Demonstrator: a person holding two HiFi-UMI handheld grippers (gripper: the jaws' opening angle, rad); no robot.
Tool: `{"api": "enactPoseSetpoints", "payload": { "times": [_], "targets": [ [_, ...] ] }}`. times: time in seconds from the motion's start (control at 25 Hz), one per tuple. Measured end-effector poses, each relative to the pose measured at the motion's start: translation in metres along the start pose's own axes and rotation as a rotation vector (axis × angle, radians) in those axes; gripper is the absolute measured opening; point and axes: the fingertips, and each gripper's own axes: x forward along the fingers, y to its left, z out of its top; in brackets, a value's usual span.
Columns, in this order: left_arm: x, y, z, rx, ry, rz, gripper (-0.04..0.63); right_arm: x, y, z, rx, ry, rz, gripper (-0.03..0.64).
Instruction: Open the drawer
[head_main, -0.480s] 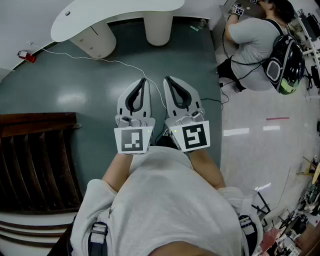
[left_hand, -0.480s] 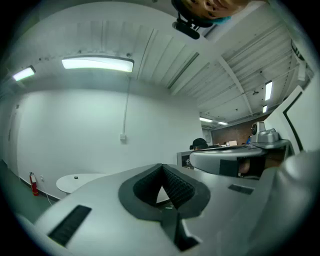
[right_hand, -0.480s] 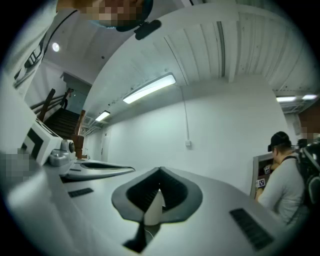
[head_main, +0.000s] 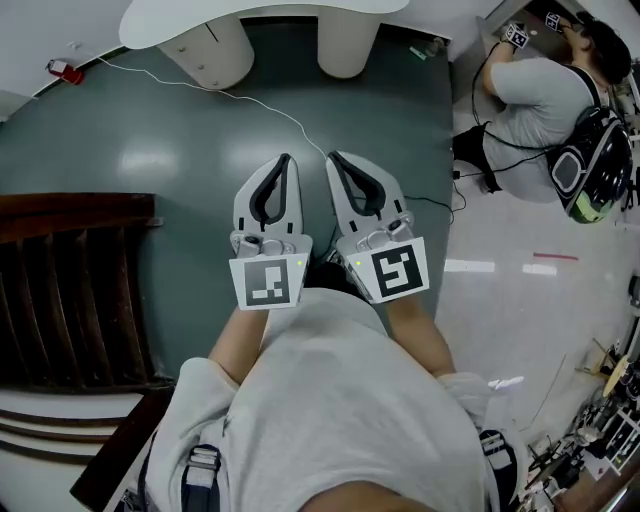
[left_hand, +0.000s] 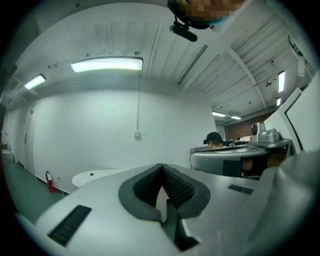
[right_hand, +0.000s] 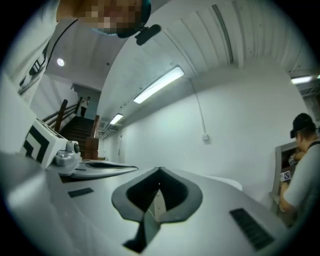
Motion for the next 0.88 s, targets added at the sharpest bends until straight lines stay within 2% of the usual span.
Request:
{"api": "enactPoseSetpoints", "payload": {
  "times": [0.28, 0.56, 0.72, 0.88],
  "targets": [
    [-0.002, 0.082, -0.007, -0.002, 0.007, 0.131, 0.006, 0.078, 0.043, 0.004, -0.019, -0.009, 0.123, 0.014],
    [-0.032, 0.198, -0.022, -0.013, 0.037, 0.331, 0.006, 0.168, 0.131, -0.004, -0.006, 0.0, 0.332, 0.014],
    [-0.042, 0.242, -0.035, -0.041, 0.048, 0.369, 0.006, 0.204, 0.164, -0.014, -0.016, 0.029, 0.376, 0.014],
    [-0.041, 0.268, -0.04, -0.069, 0.042, 0.352, 0.006, 0.23, 0.181, -0.015, -0.022, 0.049, 0.369, 0.014]
  ]
}}
